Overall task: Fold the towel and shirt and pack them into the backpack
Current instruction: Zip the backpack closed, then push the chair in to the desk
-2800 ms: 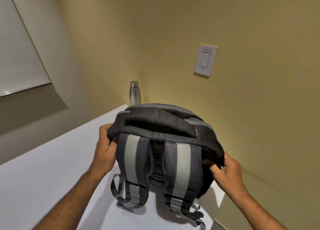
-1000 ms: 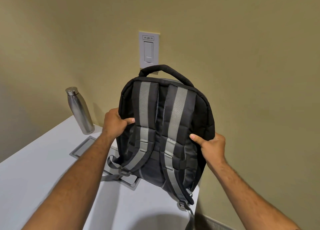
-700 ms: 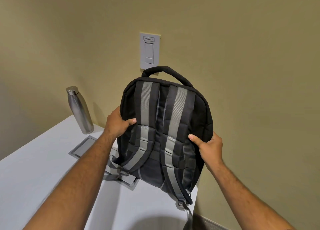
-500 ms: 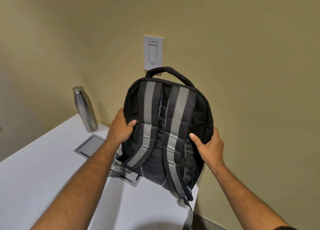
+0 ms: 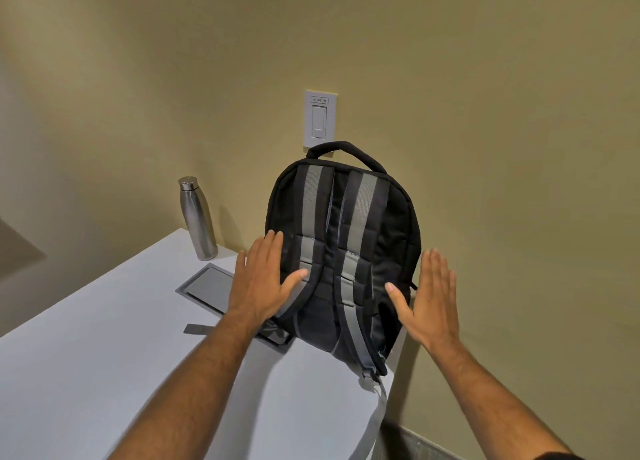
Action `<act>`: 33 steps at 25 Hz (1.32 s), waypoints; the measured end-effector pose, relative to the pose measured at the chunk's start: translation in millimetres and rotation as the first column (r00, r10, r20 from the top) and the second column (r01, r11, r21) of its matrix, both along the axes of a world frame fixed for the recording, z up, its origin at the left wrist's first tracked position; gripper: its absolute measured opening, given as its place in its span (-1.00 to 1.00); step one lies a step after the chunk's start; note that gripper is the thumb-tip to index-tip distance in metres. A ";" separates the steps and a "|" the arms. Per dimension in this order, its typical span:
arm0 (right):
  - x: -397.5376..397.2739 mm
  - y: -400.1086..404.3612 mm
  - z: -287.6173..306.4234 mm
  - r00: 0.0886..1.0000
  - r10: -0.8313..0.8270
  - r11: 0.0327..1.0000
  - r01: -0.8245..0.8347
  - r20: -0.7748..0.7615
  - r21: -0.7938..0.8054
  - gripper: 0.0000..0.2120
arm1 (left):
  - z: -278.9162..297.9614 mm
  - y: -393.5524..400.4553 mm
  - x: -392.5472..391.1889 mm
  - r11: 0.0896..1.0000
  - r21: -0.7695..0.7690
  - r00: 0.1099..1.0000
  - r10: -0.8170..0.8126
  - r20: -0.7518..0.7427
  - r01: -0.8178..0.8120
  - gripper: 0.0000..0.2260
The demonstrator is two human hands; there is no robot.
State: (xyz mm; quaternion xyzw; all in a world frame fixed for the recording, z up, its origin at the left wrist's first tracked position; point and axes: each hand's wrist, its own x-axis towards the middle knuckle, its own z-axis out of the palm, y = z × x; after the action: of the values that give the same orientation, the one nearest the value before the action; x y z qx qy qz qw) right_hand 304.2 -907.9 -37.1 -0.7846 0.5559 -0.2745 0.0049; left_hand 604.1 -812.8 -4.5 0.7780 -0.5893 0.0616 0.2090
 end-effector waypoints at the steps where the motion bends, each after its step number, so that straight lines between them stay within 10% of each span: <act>1: -3.6 9.6 -2.2 0.999 -0.003 1.000 0.003 -0.039 0.001 -0.08 | 0.1 9.2 -7.9 1.000 0.026 1.000 -0.018 0.016 0.018 -0.17; 33: -325.2 502.2 -41.0 0.858 -0.478 0.867 0.495 -0.185 0.056 -0.03 | -44.1 344.1 -351.6 0.831 0.170 0.832 -0.548 0.086 0.529 -0.02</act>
State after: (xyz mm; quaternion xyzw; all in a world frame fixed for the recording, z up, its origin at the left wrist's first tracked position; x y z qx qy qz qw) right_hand -20.9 -405.7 -78.1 -0.6372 0.7479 -0.1722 -0.0707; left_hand 252.5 -468.8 -48.6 0.5870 -0.8000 0.0099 0.1240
